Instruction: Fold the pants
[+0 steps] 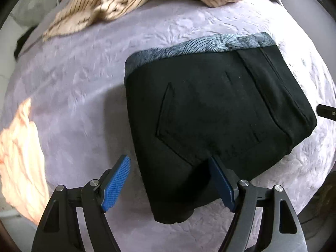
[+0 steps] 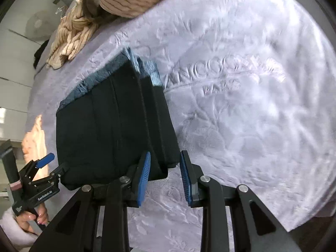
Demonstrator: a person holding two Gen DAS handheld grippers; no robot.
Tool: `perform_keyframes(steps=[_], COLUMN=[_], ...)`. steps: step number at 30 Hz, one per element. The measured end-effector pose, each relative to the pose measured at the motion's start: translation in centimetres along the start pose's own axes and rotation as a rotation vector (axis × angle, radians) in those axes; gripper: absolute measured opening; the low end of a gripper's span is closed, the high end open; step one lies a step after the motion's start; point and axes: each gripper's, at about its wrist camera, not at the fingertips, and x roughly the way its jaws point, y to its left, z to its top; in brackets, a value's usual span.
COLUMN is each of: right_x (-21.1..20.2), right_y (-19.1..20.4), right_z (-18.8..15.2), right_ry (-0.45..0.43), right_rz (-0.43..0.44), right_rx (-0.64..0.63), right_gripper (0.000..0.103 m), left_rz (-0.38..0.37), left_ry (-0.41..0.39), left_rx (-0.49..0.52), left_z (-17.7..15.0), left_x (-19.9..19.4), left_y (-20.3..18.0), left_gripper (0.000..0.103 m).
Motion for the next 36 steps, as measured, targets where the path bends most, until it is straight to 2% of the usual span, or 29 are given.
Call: perform_keyframes(steps=[2, 4, 6, 9, 11, 15, 21, 22, 24, 36], right_x=[-1.2, -1.5, 0.0, 3.4, 4.1, 3.8, 3.9, 3.8, 3.5, 2.3], right_y=[1.3, 3.1, 4.7, 5.2, 4.4, 2.9, 3.5, 3.5, 3.6, 3.2], right_z=[-0.1, -0.3, -0.3, -0.7, -1.1, -1.2, -1.1, -1.2, -1.3, -1.0], right_ry=[-0.05, -0.055, -0.007, 0.077, 0.093, 0.095, 0.091, 0.089, 0.087, 0.09], right_rz=[0.009, 0.039, 0.023, -0.045, -0.046, 0.008, -0.018, -0.019, -0.014, 0.027], right_rx=[-0.035, -0.094, -0.156, -0.187, -0.16, -0.105, -0.125, -0.128, -0.123, -0.094], right_gripper=[0.031, 0.031, 0.03, 0.03, 0.03, 0.032, 0.035, 0.036, 0.037, 0.04], left_rz=[-0.005, -0.008, -0.008, -0.031, -0.045, -0.05, -0.04, -0.038, -0.036, -0.038], left_ry=[0.004, 0.008, 0.007, 0.015, 0.02, 0.017, 0.018, 0.016, 0.018, 0.032], left_rx=[-0.014, -0.019, -0.018, -0.025, -0.022, -0.018, -0.026, -0.024, -0.025, -0.04], left_z=[-0.1, -0.1, -0.1, -0.5, -0.8, -1.0, -0.7, -0.7, -0.7, -0.8], left_x=[0.1, 0.2, 0.0, -0.3, -0.4, -0.4, -0.4, -0.4, -0.5, -0.3], left_y=[0.1, -0.1, -0.3, -0.4, -0.4, -0.4, -0.4, -0.4, -0.4, -0.3], left_gripper=[0.078, 0.078, 0.078, 0.078, 0.078, 0.078, 0.078, 0.08, 0.1, 0.101])
